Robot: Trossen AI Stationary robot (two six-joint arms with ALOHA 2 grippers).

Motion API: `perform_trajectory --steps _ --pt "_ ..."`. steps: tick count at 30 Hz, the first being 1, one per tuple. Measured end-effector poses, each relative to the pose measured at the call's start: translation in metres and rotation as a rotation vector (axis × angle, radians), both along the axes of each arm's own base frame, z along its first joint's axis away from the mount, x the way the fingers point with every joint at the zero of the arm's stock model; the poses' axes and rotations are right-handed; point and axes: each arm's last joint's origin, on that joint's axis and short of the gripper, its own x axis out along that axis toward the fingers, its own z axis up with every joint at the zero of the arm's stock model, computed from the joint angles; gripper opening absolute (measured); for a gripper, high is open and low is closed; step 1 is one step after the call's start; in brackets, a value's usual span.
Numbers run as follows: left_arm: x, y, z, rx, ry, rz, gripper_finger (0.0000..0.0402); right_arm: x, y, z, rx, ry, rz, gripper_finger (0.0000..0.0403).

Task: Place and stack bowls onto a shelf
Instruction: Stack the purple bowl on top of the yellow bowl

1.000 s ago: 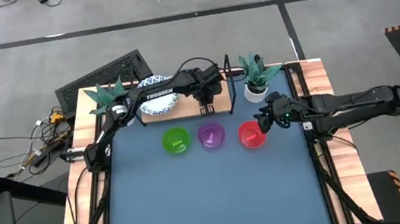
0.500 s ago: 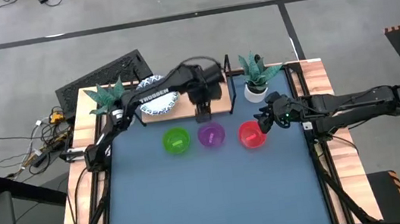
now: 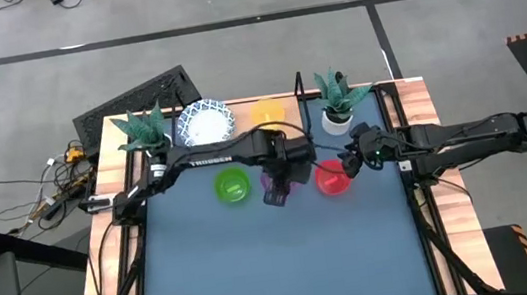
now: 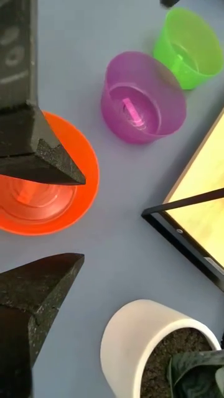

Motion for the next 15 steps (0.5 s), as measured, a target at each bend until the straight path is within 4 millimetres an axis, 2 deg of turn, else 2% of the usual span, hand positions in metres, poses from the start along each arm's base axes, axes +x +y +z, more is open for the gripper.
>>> perform_trajectory --steps 3,8,15 --pt "-0.002 -0.002 -0.014 -0.02 0.061 0.045 0.0208 0.0 0.0 0.0 0.0 0.007 0.007 0.0215" --pt "-0.008 -0.004 -0.055 -0.045 0.188 0.119 0.0208 0.0 0.0 0.0 -0.01 0.014 0.019 0.0215" --pt "-0.011 -0.011 -0.095 -0.044 0.205 0.164 0.0208 0.0 0.0 0.0 -0.01 0.014 0.02 0.0215"
